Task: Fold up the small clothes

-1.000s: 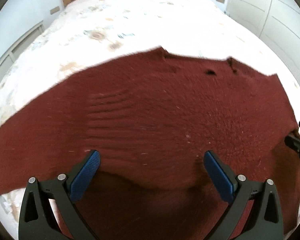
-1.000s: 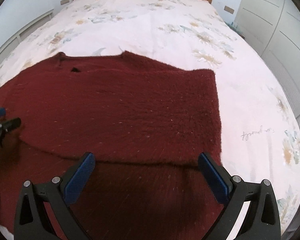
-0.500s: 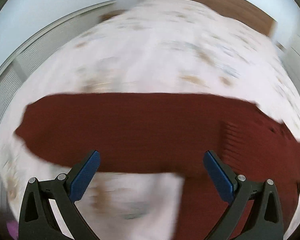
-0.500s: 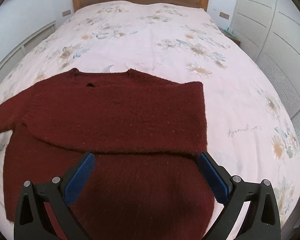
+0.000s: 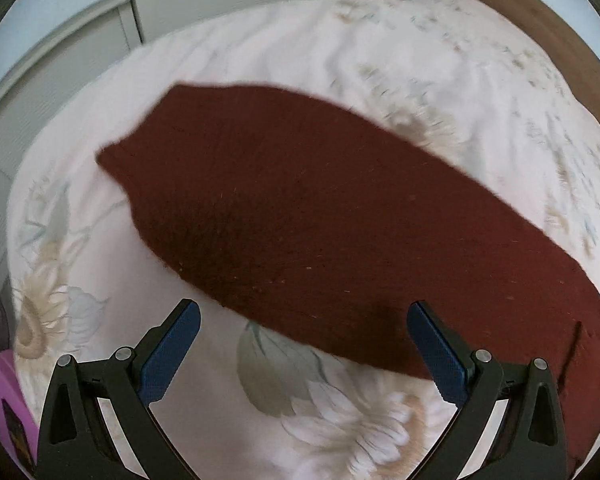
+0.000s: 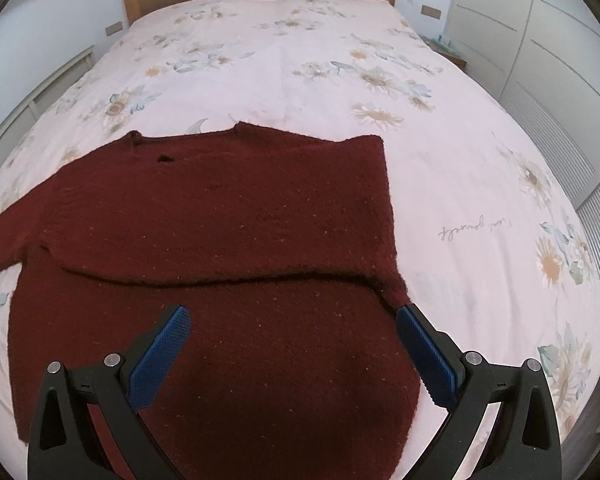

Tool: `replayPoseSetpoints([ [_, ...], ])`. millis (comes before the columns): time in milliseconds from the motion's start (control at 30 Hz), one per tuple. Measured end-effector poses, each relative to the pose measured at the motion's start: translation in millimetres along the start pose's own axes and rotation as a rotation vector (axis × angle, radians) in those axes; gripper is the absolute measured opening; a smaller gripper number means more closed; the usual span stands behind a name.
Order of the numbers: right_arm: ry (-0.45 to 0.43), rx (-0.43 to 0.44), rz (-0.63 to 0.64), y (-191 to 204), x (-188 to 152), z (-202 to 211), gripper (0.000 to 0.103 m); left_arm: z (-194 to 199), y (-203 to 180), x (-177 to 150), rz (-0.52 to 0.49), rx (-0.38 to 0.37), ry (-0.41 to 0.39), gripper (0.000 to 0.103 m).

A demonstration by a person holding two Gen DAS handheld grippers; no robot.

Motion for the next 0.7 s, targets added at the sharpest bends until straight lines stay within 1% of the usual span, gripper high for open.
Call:
replayPoseSetpoints([
  [100, 0.006, 0.002, 0.005, 1.5, -1.9, -1.1, 0.103, -12.8, 9.5, -3.0, 0.023, -0.001, 0.035, 0.102],
  [267, 0.019, 0.009, 0.013, 2.8, -6.9, -4.5, 0.103, -19.7, 13.2, -1.3, 0.015, 0.006, 0.041, 0.102],
  [333, 0.020, 0.015, 0.010, 2.6, -8.1, -5.2, 0.103, -18.7, 14.4, 0.1, 0.025, 0.005, 0.046, 0.099],
  [367, 0.020, 0.016, 0.008, 2.3, -8.5, -5.5, 0.103, -17.2, 14.2, 0.7, 0.026, -0.001, 0.044, 0.092],
  [400, 0.020, 0.017, 0.006, 1.8, -8.5, -6.0, 0.103, -15.5, 13.7, 1.0, 0.024, -0.008, 0.042, 0.087],
  [433, 0.021, 0.017, 0.005, 1.4, -8.4, -6.8, 0.103, -12.6, 12.5, 1.2, 0.014, -0.013, 0.040, 0.075],
  [467, 0.020, 0.017, 0.007, 1.1, -8.1, -7.6, 0.103, -10.0, 11.4, 1.4, 0.006, -0.021, 0.036, 0.060],
  [500, 0.019, 0.015, 0.009, 1.0, -7.2, -8.2, 0.103, -7.5, 10.0, 1.9, -0.002, -0.029, 0.032, 0.051],
  [533, 0.016, 0.016, 0.009, 1.6, -6.6, -7.9, 0.103, -3.8, 8.6, 2.9, -0.015, -0.037, 0.029, 0.035],
  [567, 0.012, 0.018, 0.008, 2.0, -5.7, -7.7, 0.103, -1.1, 7.2, 3.8, -0.021, -0.046, 0.030, 0.022],
  [633, 0.008, 0.025, 0.004, 3.1, -4.2, -7.9, 0.103, 6.0, 3.8, 5.9, -0.035, -0.059, 0.034, 0.013],
  [700, 0.006, 0.032, 0.005, 4.8, -3.1, -8.1, 0.103, 13.5, -0.8, 8.4, -0.053, -0.062, 0.022, 0.011],
])
Point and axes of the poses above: each gripper's, at about its wrist camera, not at the fingertips, and z roughly against the way its jaws point, y to its left, x to its top, the point moved 6 cm from there along -z, roughly the way its jaws point, and after that the axes turned 12 degrees about -y, right-handed, at the moved point
